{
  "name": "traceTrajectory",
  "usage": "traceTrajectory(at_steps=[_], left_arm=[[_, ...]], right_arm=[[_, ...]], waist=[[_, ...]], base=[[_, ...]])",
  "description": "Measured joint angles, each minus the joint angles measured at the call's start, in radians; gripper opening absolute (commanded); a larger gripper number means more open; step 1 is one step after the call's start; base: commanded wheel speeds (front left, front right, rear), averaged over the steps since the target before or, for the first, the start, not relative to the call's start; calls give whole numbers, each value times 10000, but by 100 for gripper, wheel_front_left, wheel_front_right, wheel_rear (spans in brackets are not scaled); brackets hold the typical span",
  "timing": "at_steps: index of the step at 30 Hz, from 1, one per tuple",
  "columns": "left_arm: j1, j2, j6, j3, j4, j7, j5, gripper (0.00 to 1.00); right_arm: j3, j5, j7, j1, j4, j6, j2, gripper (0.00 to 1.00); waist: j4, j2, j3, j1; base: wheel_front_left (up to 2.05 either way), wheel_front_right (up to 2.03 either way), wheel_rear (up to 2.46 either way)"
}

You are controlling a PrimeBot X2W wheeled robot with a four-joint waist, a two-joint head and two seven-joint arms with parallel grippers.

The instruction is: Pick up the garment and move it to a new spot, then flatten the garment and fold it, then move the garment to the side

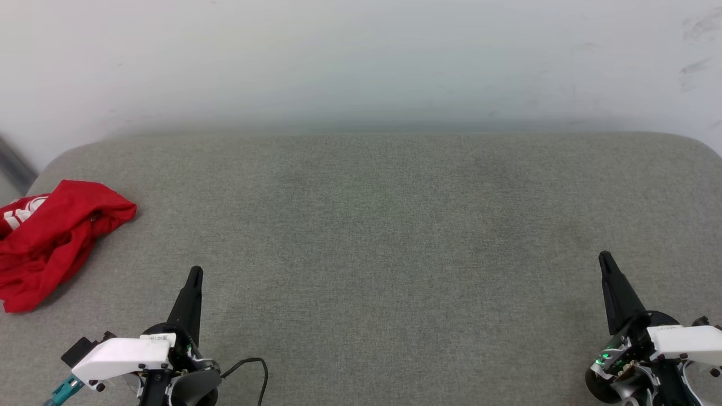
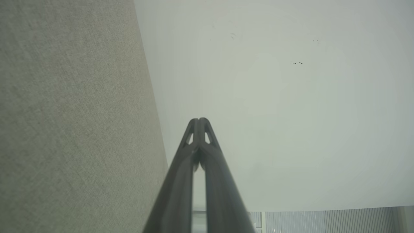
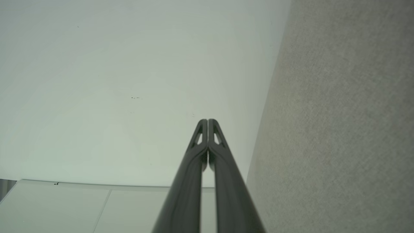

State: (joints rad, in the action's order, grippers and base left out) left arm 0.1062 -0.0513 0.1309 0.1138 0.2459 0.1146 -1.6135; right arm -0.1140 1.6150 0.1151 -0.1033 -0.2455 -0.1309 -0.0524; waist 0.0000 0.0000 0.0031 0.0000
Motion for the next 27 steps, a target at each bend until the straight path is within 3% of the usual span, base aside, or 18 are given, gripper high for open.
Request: traceTrajectory(at_steps=[27], left_arm=[[0, 0, 0, -2, 0, 0, 0, 0]], right_arm=[[2, 0, 0, 0, 0, 0, 0, 0]], waist=[[0, 0, 0, 0]], base=[[0, 0, 0]])
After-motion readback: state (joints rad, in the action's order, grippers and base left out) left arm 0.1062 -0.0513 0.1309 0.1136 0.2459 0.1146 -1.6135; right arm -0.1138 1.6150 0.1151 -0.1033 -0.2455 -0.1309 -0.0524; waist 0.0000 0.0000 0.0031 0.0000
